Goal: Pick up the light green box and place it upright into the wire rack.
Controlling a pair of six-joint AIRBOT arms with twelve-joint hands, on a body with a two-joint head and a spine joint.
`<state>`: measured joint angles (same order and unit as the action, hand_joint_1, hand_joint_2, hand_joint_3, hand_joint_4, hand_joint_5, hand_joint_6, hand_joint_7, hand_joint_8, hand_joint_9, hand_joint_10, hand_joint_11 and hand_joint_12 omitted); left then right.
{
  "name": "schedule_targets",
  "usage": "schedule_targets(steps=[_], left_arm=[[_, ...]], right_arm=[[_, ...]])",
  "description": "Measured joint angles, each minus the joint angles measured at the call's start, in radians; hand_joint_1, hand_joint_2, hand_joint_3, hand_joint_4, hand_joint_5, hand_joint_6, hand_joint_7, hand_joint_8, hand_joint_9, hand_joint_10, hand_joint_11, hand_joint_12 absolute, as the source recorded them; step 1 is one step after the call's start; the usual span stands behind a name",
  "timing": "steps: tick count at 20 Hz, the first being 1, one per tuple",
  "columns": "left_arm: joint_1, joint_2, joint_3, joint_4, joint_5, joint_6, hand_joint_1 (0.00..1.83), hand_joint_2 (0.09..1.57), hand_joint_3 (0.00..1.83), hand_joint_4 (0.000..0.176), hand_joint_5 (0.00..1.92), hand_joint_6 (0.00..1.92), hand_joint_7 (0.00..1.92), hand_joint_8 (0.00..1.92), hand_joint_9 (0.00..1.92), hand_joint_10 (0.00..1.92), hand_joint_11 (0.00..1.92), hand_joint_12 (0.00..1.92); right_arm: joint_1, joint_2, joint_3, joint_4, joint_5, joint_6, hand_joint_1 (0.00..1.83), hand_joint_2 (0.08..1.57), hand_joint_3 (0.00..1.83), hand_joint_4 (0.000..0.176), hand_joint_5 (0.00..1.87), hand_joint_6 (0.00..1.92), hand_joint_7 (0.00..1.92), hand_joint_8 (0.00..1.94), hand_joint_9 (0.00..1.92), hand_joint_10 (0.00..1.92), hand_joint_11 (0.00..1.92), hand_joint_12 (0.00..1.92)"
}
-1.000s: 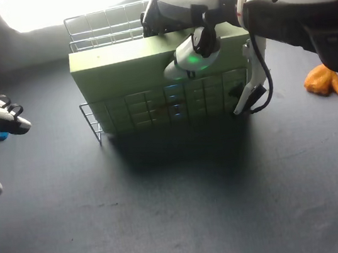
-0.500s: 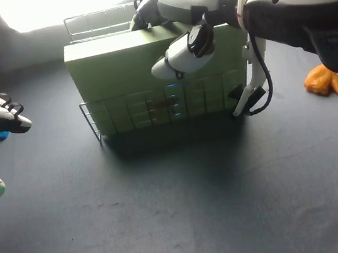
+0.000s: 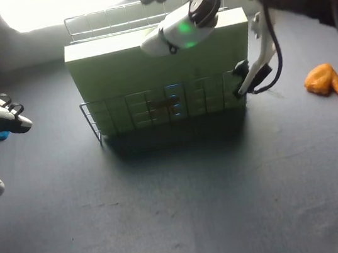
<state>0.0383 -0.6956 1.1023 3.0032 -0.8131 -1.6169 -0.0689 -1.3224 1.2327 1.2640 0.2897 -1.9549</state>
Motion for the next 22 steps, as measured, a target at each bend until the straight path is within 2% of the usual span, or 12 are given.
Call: schedule_targets(steps=[2, 3, 5, 7, 8, 10, 11, 13, 15, 17, 19, 22], left_arm=[[0.0, 0.0, 0.0, 0.0, 0.0, 0.0, 0.16, 1.16, 0.0, 0.0, 0.11, 0.0, 0.09, 0.0, 0.06, 0.0, 0.0, 0.14], [0.0, 0.0, 0.001, 0.0, 0.0, 0.0, 0.2, 1.15, 0.0, 0.0, 0.14, 0.0, 0.14, 0.0, 0.1, 0.01, 0.0, 0.26], [0.0, 0.0, 0.001, -0.001, 0.0, 0.0, 0.16, 1.15, 0.0, 0.0, 0.14, 0.0, 0.18, 0.01, 0.12, 0.01, 0.0, 0.32], [0.0, 0.0, 0.005, -0.001, 0.0, 0.0, 0.16, 1.15, 0.0, 0.0, 0.21, 0.01, 0.29, 0.01, 0.22, 0.02, 0.0, 0.45], [0.0, 0.0, 0.005, 0.0, 0.001, 0.0, 0.15, 1.17, 0.0, 0.0, 0.26, 0.02, 0.33, 0.01, 0.25, 0.02, 0.0, 0.47], [0.0, 0.0, 0.005, 0.0, 0.0, 0.0, 0.14, 1.17, 0.0, 0.0, 0.39, 0.02, 0.49, 0.01, 0.39, 0.03, 0.0, 0.95], [0.0, 0.0, 0.006, -0.001, -0.001, -0.001, 0.2, 1.17, 0.0, 0.0, 0.54, 0.04, 0.63, 0.03, 0.54, 0.08, 0.04, 1.19], [0.0, 0.0, 0.006, -0.001, 0.002, 0.0, 0.21, 1.19, 0.0, 0.0, 0.78, 0.06, 0.86, 0.07, 0.71, 0.38, 0.22, 1.37], [-0.002, -0.001, 0.006, -0.002, 0.001, 0.0, 0.16, 1.23, 0.0, 0.0, 0.89, 0.27, 0.87, 0.49, 0.57, 1.06, 0.27, 1.63], [-0.011, 0.0, 0.006, 0.0, -0.002, 0.0, 0.2, 1.25, 0.0, 0.0, 0.77, 1.13, 0.71, 1.39, 0.56, 1.58, 0.38, 1.89], [-0.013, 0.0, 0.006, -0.001, 0.001, 0.0, 0.25, 1.26, 0.0, 0.0, 0.73, 1.65, 0.71, 1.75, 0.61, 1.87, 0.52, 1.92], [-0.012, -0.001, 0.006, -0.001, 0.001, 0.0, 0.23, 1.27, 0.0, 0.0, 0.72, 1.91, 0.76, 1.92, 0.74, 1.92, 0.63, 1.92]], right_arm=[[0.024, 0.047, -0.058, 0.0, 0.0, -0.044, 0.82, 1.06, 0.0, 0.0, 0.42, 0.01, 0.55, 0.0, 0.45, 0.4, 0.01, 1.39], [0.033, 0.082, -0.095, -0.01, 0.0, -0.064, 0.82, 1.06, 0.0, 0.0, 0.42, 0.01, 0.56, 0.0, 0.45, 0.4, 0.01, 1.4], [0.029, 0.132, -0.157, -0.134, 0.025, -0.031, 0.8, 1.06, 0.0, 0.0, 0.4, 0.0, 0.54, 0.0, 0.43, 0.4, 0.0, 1.4], [0.018, 0.206, -0.243, -0.218, 0.063, 0.003, 0.61, 1.07, 0.0, 0.0, 0.45, 0.02, 0.59, 0.01, 0.41, 0.55, 0.0, 1.41], [0.014, 0.228, -0.265, -0.22, 0.065, 0.003, 0.39, 1.11, 0.01, 0.0, 0.54, 0.05, 0.66, 0.04, 0.46, 0.6, 0.0, 1.45], [-0.024, 0.308, -0.328, -0.373, 0.066, 0.096, 0.19, 1.15, 0.01, 0.0, 0.73, 0.16, 0.84, 0.09, 0.52, 0.82, 0.06, 1.56], [-0.042, 0.341, -0.349, -0.476, 0.06, 0.171, 0.13, 1.17, 0.01, 0.0, 0.85, 0.24, 0.96, 0.17, 0.57, 1.0, 0.16, 1.63], [-0.055, 0.394, -0.381, -0.585, 0.049, 0.257, 0.1, 1.21, 0.0, 0.0, 0.91, 0.63, 0.95, 0.77, 0.68, 1.35, 0.37, 1.85], [-0.06, 0.436, -0.411, -0.587, 0.057, 0.257, 0.05, 1.23, 0.0, 0.0, 0.9, 1.03, 0.9, 1.18, 0.71, 1.45, 0.48, 1.91], [-0.07, 0.486, -0.461, -0.588, 0.058, 0.256, 0.02, 1.25, 0.01, 0.0, 0.91, 1.27, 1.02, 1.41, 0.89, 1.75, 0.72, 1.92], [-0.083, 0.533, -0.518, -0.592, 0.057, 0.253, 0.03, 1.27, 0.0, 0.0, 0.93, 1.55, 1.09, 1.68, 1.02, 1.91, 0.9, 1.92], [-0.109, 0.591, -0.561, -0.594, 0.046, 0.25, 0.07, 1.26, 0.0, 0.0, 0.98, 1.71, 1.13, 1.76, 1.1, 1.92, 1.02, 1.92]])
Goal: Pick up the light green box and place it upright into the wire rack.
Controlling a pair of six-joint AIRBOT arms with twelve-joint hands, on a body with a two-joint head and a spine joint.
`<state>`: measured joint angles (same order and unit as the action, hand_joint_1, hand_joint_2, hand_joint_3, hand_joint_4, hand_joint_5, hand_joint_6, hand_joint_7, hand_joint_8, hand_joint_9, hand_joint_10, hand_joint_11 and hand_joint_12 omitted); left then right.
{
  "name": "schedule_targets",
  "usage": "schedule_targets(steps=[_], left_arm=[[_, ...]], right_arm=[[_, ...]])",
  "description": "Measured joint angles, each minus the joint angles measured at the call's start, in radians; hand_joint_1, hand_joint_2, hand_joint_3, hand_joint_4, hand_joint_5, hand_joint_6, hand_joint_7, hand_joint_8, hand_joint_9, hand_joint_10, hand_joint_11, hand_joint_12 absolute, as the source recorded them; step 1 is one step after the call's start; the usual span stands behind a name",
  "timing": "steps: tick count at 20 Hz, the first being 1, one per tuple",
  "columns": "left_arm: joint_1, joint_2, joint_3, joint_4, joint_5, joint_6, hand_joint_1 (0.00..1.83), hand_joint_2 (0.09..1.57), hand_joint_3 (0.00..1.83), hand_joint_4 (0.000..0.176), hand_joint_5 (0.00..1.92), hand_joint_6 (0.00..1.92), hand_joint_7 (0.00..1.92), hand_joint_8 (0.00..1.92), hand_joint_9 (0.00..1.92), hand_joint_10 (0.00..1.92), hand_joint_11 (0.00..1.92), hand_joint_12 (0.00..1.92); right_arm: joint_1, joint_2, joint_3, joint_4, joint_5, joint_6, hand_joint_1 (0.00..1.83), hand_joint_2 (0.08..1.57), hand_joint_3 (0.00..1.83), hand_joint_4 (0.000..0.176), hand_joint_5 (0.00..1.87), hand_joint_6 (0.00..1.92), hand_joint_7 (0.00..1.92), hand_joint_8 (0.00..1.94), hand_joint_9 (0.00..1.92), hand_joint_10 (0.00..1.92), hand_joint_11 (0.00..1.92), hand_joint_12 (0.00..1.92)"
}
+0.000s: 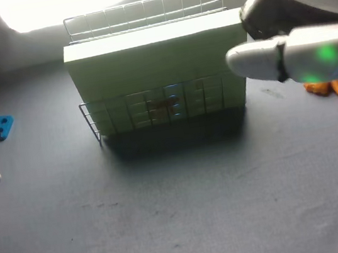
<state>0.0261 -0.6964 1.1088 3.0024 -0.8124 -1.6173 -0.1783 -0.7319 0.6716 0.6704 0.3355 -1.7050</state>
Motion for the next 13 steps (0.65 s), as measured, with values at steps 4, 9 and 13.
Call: schedule_targets(steps=[4, 9, 13], left_arm=[[0.0, 0.0, 0.005, 0.001, 0.0, 0.0, 0.13, 1.3, 0.01, 0.0, 0.84, 1.92, 0.91, 1.92, 0.87, 1.92, 0.77, 1.92], [0.0, 0.002, 0.009, 0.0, -0.001, 0.0, 0.1, 1.29, 0.0, 0.0, 0.84, 1.91, 0.94, 1.87, 0.89, 1.92, 0.76, 1.92], [0.0, 0.002, 0.011, -0.002, 0.0, 0.0, 0.2, 1.26, 0.0, 0.0, 0.85, 1.89, 0.9, 1.92, 0.84, 1.92, 0.69, 1.92]], right_arm=[[-0.027, 0.084, -0.06, -0.106, 0.02, -0.009, 0.09, 1.26, 0.0, 0.0, 1.04, 1.78, 1.2, 1.79, 1.19, 1.92, 1.21, 1.92], [-0.013, 0.092, -0.073, -0.121, 0.003, 0.047, 0.06, 1.27, 0.0, 0.0, 1.06, 1.83, 1.23, 1.86, 1.26, 1.92, 1.3, 1.92], [-0.011, 0.088, -0.074, -0.121, 0.017, 0.055, 0.06, 1.29, 0.01, 0.0, 1.07, 1.83, 1.21, 1.89, 1.25, 1.92, 1.27, 1.92]])
